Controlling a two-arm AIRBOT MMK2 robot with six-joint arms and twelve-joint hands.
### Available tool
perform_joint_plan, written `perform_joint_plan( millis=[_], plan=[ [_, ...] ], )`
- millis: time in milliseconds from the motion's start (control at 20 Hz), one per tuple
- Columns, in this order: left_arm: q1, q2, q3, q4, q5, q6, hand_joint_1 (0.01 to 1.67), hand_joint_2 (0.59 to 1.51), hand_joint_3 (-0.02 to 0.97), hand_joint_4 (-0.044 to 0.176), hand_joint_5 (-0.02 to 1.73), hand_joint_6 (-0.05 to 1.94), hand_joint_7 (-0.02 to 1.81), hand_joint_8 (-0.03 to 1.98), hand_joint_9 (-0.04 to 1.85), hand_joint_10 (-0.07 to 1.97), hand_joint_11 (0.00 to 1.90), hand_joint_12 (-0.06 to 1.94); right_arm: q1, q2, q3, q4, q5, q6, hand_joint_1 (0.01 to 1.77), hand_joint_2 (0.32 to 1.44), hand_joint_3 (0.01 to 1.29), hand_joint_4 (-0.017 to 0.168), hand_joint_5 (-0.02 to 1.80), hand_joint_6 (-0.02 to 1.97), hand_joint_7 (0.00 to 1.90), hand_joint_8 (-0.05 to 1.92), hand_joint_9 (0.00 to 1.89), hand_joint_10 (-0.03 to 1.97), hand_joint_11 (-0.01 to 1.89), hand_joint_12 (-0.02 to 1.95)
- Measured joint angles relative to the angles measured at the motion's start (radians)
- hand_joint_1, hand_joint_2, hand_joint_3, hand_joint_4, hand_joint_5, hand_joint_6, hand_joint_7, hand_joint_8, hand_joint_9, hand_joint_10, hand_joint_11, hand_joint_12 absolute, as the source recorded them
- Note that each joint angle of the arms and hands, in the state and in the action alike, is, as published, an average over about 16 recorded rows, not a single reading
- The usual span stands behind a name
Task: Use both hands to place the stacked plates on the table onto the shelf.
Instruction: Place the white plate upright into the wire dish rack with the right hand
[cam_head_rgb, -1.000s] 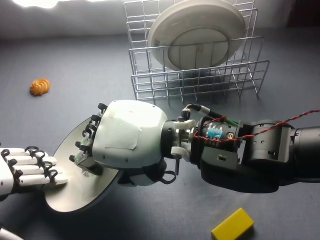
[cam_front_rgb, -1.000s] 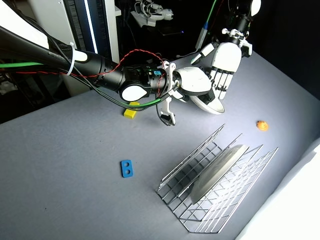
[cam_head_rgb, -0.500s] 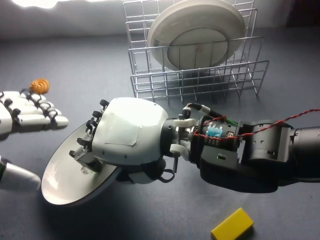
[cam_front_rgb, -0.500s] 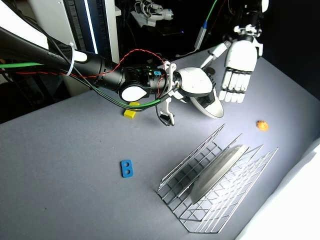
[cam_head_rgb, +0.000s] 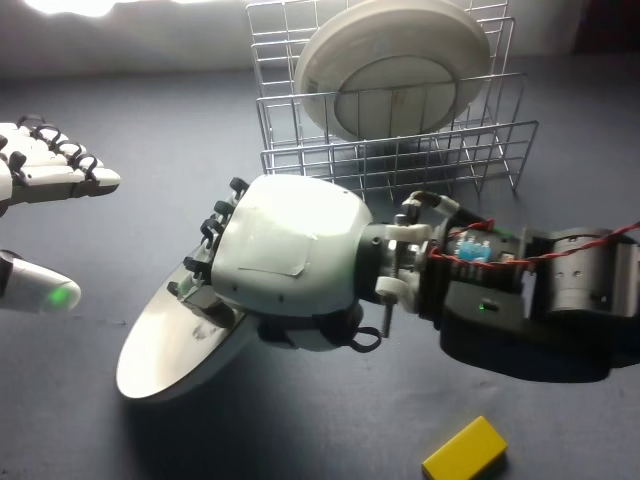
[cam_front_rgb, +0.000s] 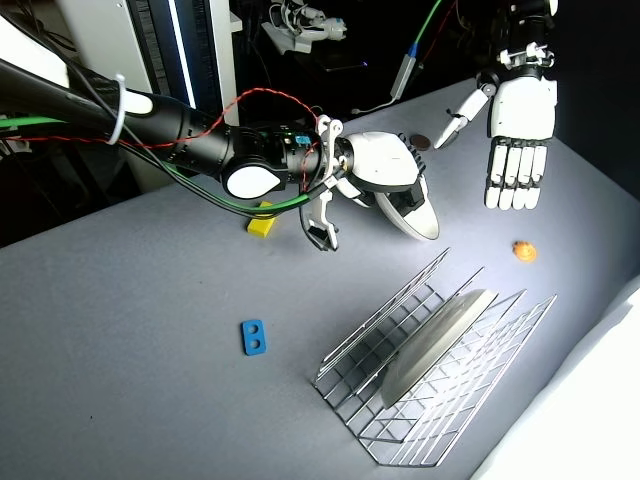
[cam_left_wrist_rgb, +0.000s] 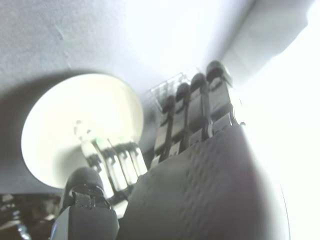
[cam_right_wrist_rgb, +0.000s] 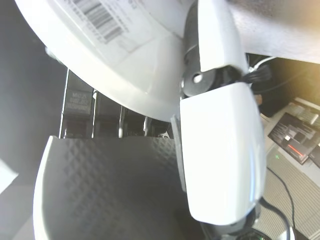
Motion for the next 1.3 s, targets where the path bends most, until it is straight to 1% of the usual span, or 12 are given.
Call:
perform_joint_plan(
  millis=[200, 450, 700, 1000, 1300],
  plan=[
    [-0.012, -0.004, 0.009, 0.004, 0.013, 0.0, 0.02, 1.063, 0.009, 0.005, 0.07, 0.01, 0.07, 0.0, 0.04, 0.01, 0.02, 0.06, 0.01, 0.049, -0.042, -0.024, 0.009, 0.0, 1.32, 0.98, 0.01, 0.002, 0.88, 1.01, 0.98, 0.97, 0.95, 1.09, 0.85, 1.27],
    [-0.014, -0.005, 0.013, 0.01, 0.015, 0.0, 0.02, 1.063, 0.009, 0.007, 0.07, 0.01, 0.07, 0.0, 0.04, 0.01, 0.02, 0.05, 0.023, 0.106, -0.086, -0.054, 0.027, 0.001, 1.34, 0.98, 0.01, 0.001, 0.89, 1.02, 1.0, 0.99, 0.95, 1.1, 0.84, 1.25],
    [-0.014, -0.005, 0.018, 0.016, 0.016, 0.0, 0.02, 1.064, 0.009, 0.007, 0.07, 0.01, 0.07, 0.0, 0.04, 0.01, 0.02, 0.03, 0.048, 0.161, -0.123, -0.061, 0.045, 0.004, 1.34, 0.99, 0.01, 0.001, 0.89, 1.04, 1.01, 0.99, 0.95, 1.1, 0.84, 1.24],
    [-0.014, -0.005, 0.025, 0.023, 0.016, 0.0, 0.02, 1.066, 0.01, 0.007, 0.07, 0.01, 0.08, 0.0, 0.04, 0.01, 0.02, 0.01, 0.111, 0.229, -0.173, -0.029, 0.052, 0.014, 1.35, 0.99, 0.01, 0.0, 0.88, 1.05, 1.01, 0.99, 0.96, 1.1, 0.84, 1.24],
    [-0.013, -0.005, 0.03, 0.03, 0.016, 0.0, 0.02, 1.068, 0.01, 0.007, 0.07, 0.01, 0.07, 0.0, 0.04, 0.01, 0.02, 0.01, 0.203, 0.299, -0.212, 0.04, 0.024, 0.033, 1.35, 0.99, 0.01, 0.002, 0.88, 1.05, 1.0, 1.0, 0.96, 1.09, 0.85, 1.24]
  ],
)
